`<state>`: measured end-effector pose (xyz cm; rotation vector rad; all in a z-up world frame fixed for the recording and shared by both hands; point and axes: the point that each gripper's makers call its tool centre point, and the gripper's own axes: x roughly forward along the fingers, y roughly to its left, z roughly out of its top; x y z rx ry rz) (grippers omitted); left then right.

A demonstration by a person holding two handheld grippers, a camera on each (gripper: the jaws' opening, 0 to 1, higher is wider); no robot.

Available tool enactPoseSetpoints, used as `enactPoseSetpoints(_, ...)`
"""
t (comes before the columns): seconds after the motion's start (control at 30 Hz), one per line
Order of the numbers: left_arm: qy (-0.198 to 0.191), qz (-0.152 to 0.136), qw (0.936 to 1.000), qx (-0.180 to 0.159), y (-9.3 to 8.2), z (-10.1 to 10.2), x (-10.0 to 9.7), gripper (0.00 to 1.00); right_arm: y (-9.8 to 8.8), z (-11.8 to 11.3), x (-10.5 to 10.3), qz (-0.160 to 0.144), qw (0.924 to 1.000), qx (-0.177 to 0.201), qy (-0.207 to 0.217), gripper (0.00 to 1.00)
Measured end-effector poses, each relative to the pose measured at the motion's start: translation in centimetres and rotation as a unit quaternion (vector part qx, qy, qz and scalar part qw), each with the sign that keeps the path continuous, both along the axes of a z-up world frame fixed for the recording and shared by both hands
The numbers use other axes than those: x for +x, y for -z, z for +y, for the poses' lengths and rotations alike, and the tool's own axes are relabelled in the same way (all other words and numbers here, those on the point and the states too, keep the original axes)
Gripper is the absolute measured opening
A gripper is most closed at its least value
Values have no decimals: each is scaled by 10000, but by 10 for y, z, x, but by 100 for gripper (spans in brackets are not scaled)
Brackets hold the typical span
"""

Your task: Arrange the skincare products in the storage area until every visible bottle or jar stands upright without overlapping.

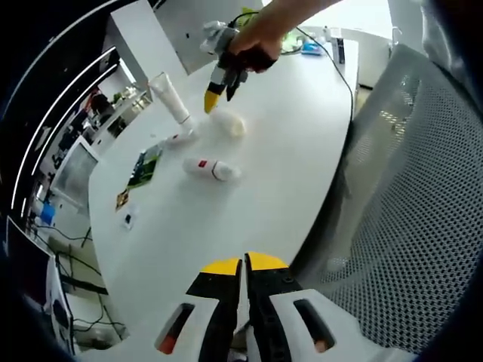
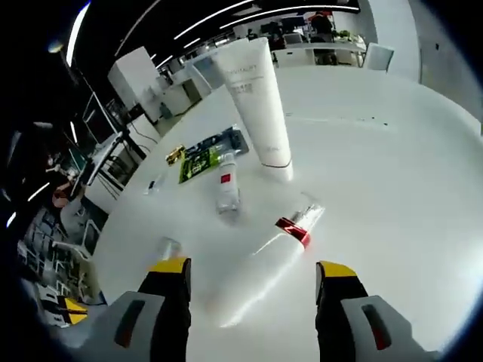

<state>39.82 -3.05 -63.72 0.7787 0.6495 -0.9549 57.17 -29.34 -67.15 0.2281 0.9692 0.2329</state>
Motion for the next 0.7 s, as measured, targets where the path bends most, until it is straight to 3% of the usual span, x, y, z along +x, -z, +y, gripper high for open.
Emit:
enactPoseSetpoints(0.37,-39,111,9999,82,5,3,-1,1,15,-10,17,149,9997,-207,-39,54)
enactPoseSetpoints(0.7,-62,194,9997,162,8,5,-3,1,28,-11,19,304,9984,-336,-340,40)
